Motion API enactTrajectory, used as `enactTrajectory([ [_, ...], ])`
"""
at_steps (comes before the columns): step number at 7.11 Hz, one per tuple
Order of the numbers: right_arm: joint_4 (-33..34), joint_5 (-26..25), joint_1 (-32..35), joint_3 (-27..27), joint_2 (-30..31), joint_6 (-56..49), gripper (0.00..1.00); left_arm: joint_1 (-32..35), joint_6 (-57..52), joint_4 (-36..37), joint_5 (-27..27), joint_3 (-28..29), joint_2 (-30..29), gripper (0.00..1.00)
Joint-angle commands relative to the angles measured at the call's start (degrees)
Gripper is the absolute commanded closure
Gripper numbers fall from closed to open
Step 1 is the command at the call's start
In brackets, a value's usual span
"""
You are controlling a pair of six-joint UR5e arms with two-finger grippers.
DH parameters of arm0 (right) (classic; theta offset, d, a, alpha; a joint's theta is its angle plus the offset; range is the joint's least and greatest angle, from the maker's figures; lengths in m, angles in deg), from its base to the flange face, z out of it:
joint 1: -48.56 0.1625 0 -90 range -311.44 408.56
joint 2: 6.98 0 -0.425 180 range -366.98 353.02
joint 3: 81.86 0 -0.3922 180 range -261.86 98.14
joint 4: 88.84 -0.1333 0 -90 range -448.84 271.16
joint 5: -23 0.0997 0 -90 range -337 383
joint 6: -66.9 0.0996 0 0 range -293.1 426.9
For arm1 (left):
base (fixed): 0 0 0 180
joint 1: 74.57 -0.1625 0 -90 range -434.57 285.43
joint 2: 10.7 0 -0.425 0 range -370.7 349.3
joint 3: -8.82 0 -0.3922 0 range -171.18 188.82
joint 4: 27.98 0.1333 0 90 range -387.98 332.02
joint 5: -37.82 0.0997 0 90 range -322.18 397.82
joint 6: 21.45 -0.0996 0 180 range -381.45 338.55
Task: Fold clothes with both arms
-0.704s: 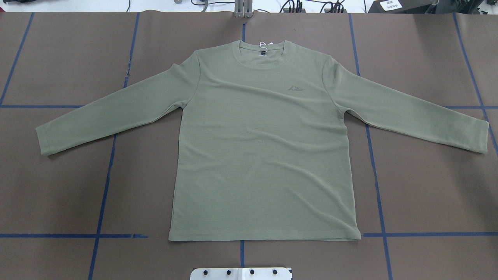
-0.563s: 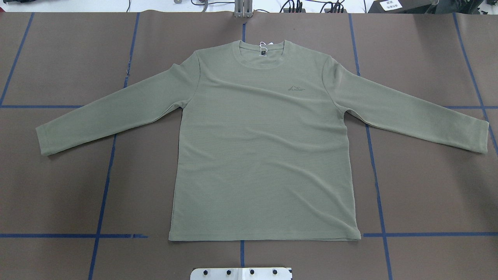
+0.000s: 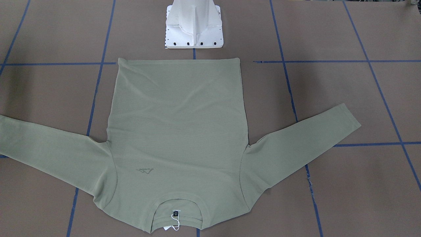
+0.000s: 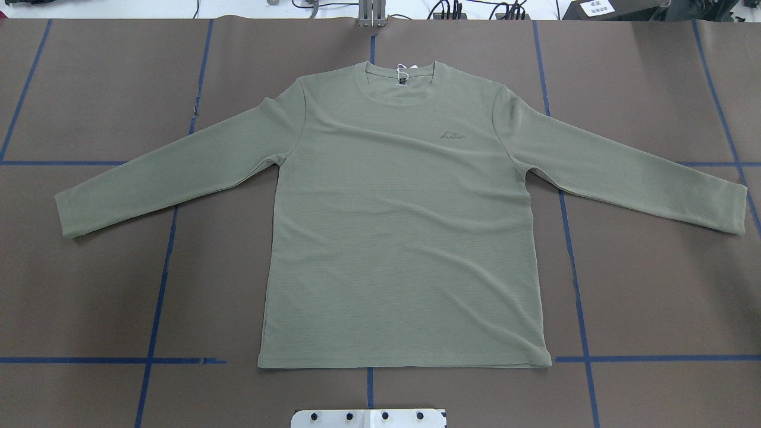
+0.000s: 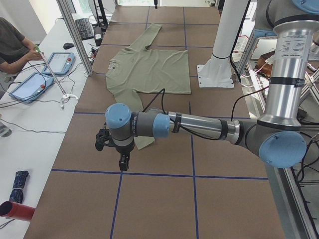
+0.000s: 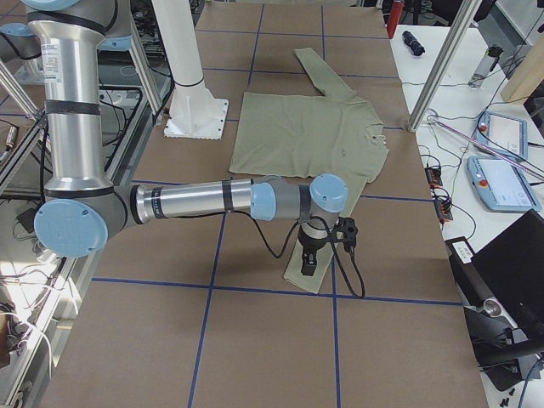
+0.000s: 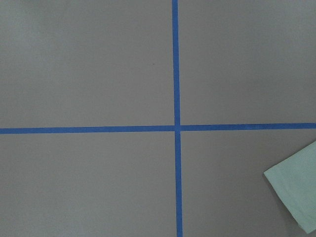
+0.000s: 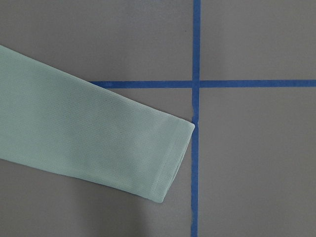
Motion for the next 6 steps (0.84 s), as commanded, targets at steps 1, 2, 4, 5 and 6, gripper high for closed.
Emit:
enactTrajectory([
  [1, -0.09, 0.13, -1.26, -0.38, -0.11, -0.13, 0.00, -1.54, 0.01, -0.39, -0.41, -0.21, -0.14, 0.00],
  [2, -0.18, 0.22, -3.27, -2.73, -1.94, -0.05, 0.00, -1.73, 0.18, -3.17, -0.42, 0.39, -0.05, 0.00],
  [4, -17.54, 0.66, -6.71, -13.23, -2.93, 0.39, 0.00, -2.08, 0.01, -13.33, -1.98, 2.24, 0.82, 0.00],
  [5, -27.93, 0.66, -6.72, -22.53, -5.80, 5.27, 0.00, -2.08, 0.09, -15.83, -3.82, 2.33, 2.66, 0.00],
  [6, -33.43, 0.48, -7.33, -27.75, -7.83, 13.15, 0.00, -2.08, 0.01, -16.21, -3.84, 2.07, 2.59, 0.00],
])
